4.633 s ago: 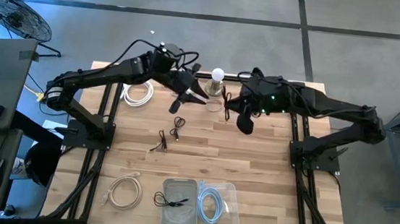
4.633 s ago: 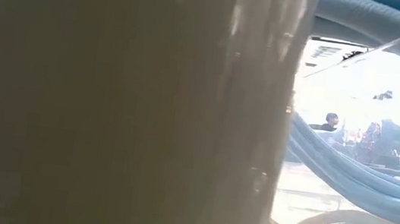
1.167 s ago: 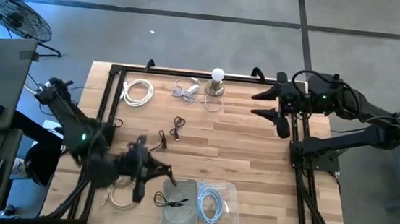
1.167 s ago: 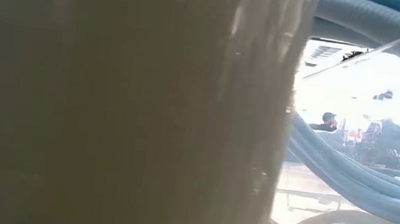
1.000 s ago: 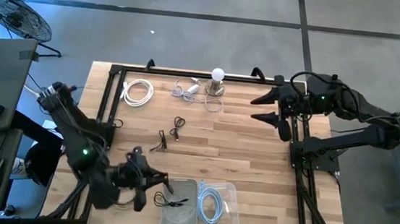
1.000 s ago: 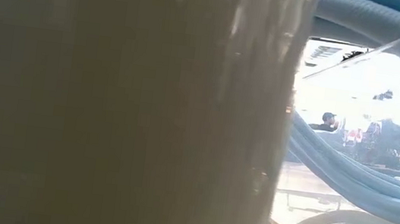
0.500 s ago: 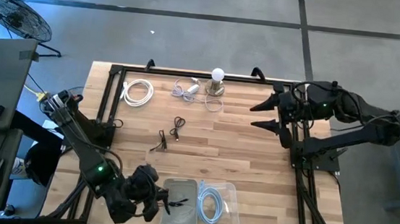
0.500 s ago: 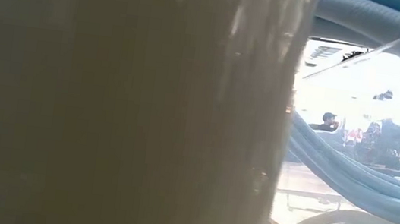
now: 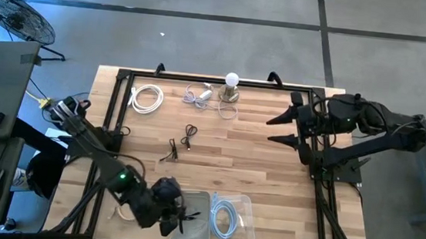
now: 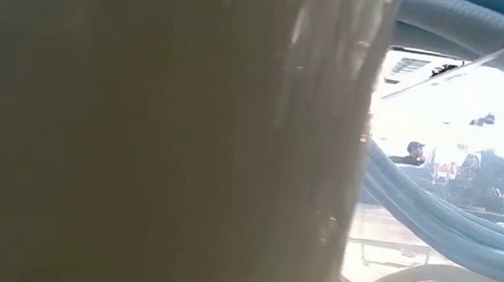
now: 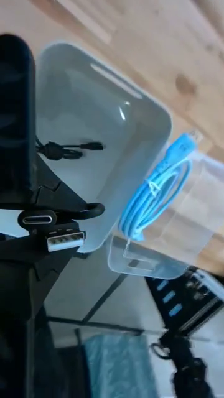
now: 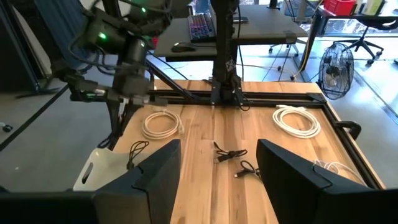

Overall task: Pick & Place USB Port
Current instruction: Put the black charger cable into the gray bin

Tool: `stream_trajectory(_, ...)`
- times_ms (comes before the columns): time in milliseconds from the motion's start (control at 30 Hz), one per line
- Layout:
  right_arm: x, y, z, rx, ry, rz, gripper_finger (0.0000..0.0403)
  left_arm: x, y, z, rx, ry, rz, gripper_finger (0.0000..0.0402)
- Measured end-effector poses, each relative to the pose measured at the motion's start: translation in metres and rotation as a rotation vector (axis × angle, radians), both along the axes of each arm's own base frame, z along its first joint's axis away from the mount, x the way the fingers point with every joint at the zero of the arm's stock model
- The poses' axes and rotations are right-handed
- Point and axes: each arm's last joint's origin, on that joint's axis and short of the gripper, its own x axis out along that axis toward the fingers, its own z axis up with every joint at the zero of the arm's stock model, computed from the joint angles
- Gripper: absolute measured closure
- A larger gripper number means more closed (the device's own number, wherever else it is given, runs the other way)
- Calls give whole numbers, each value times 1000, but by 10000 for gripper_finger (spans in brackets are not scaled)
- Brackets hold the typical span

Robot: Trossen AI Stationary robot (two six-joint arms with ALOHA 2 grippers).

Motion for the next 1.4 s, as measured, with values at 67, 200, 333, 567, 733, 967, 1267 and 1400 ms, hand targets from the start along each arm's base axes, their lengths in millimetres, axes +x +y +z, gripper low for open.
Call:
stream_trajectory(67, 0, 0, 0, 0, 0, 1, 202, 4, 2, -7, -22, -3, -24, 364)
stream_trajectory(200, 0, 0, 0, 5, 1, -2, 201, 8, 2, -17, -99, -46, -38, 364)
stream_trajectory(333, 0, 0, -1, 16, 11, -6, 203, 9, 1, -30, -165, -91, -22, 364)
stream_trajectory(567, -1, 0, -3, 24, 33, -10, 203, 9, 7, -43, -189, -82, 20, 364)
stream_trajectory(733, -1, 0, -3, 24, 33, -10, 202, 11, 14, -47, -172, -31, 33, 364)
stream_trajectory(967, -1, 0, -3, 31, 33, -12, 205, 16, 22, -49, -199, 25, -57, 358)
stream_trajectory(1267, -1, 0, -3, 31, 33, -12, 206, 17, 25, -52, -201, 71, -105, 265)
stream_trajectory(1400, -1, 0, -3, 30, 33, -13, 206, 18, 27, -52, -185, 67, -106, 262)
